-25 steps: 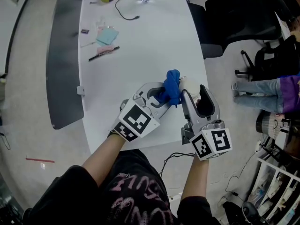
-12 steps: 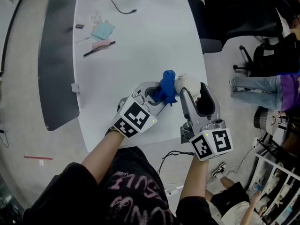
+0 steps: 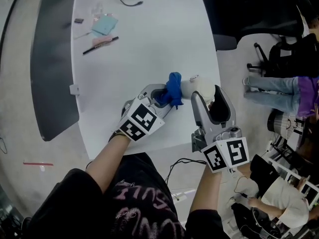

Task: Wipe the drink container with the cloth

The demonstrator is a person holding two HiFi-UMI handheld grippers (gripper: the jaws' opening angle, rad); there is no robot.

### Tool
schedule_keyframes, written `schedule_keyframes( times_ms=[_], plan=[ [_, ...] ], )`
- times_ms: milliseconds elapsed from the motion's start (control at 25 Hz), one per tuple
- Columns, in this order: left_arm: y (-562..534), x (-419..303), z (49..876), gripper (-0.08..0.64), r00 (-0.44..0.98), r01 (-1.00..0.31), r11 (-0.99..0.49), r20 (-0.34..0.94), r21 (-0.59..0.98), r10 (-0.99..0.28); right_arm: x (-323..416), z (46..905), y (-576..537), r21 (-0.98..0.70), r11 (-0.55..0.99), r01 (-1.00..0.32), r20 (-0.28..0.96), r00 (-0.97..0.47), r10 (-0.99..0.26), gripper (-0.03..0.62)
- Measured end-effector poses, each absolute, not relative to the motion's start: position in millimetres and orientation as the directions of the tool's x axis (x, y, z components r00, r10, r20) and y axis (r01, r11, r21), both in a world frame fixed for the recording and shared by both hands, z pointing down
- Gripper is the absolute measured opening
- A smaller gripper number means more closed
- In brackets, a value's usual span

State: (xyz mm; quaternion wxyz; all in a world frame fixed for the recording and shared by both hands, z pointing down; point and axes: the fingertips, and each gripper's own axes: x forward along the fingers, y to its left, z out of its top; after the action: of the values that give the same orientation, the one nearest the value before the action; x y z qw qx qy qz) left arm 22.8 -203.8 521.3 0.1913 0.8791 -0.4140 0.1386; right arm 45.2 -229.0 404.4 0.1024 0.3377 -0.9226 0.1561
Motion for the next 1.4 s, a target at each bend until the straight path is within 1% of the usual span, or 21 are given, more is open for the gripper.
schedule_keyframes(
  times_ms=[160, 760, 1120, 1400],
  plan=[
    [-201.4, 25.0, 538.6, 0.103, 0.622, -0.780, -0.566, 0.428, 0.267, -0.656, 45.8, 404.3, -230.7, -0.219, 0.723, -0.656, 0.297, -0.750, -0.591, 0.276],
    [-200.4, 22.3, 553.9, 0.103, 0.614, -0.786, -0.548, 0.459, 0.286, -0.642, 45.9, 405.7, -230.1, -0.214, 0.725, -0.654, 0.299, -0.751, -0.589, 0.278],
    [-196.2, 8.0, 512.8, 0.101, 0.592, -0.805, -0.540, 0.402, 0.248, -0.698, 46.9, 405.7, -230.0, -0.215, 0.731, -0.648, 0.287, -0.757, -0.587, 0.278],
    [-196.1, 13.7, 464.0, 0.101, 0.598, -0.800, -0.571, 0.336, 0.186, -0.728, 49.8, 401.7, -227.9, -0.217, 0.734, -0.643, 0.280, -0.762, -0.584, 0.279]
  ],
)
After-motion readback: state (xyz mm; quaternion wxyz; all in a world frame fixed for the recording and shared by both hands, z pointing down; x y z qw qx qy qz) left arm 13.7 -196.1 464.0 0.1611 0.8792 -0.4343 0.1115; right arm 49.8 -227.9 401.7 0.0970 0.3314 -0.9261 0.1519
